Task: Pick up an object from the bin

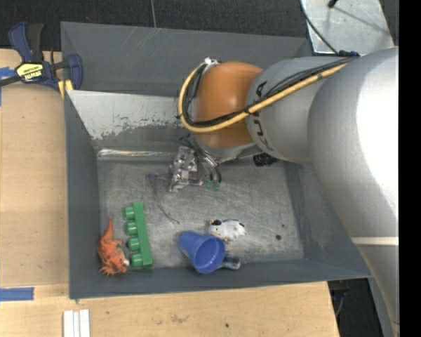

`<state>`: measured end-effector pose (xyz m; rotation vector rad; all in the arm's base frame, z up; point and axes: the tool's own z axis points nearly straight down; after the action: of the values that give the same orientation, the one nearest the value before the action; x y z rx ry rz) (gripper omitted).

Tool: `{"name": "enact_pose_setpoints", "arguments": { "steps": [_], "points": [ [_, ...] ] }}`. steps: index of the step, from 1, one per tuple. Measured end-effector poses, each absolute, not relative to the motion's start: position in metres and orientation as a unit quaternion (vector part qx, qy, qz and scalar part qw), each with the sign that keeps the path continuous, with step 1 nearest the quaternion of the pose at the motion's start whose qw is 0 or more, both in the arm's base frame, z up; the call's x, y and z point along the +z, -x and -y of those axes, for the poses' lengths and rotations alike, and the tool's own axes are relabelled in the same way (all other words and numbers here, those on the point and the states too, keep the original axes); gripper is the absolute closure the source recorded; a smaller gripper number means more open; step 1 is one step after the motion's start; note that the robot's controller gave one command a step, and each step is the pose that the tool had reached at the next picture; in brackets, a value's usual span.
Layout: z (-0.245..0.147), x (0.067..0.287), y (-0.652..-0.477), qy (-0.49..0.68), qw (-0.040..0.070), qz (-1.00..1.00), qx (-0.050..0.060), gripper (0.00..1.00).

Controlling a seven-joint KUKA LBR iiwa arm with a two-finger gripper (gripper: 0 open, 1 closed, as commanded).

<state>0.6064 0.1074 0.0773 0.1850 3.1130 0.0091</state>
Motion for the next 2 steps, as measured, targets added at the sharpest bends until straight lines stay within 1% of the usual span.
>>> {"name": "enact_pose_setpoints", "arguments": {
  "steps": [1,2],
  "points": [
    [-0.1073,0.0773,-0.6063,-0.059,0.012,-0.998,0.003,1.00],
    [-0.1070,0.0814,-0.6046,-0.059,0.008,-0.998,0.002,1.00]
  ]
}}
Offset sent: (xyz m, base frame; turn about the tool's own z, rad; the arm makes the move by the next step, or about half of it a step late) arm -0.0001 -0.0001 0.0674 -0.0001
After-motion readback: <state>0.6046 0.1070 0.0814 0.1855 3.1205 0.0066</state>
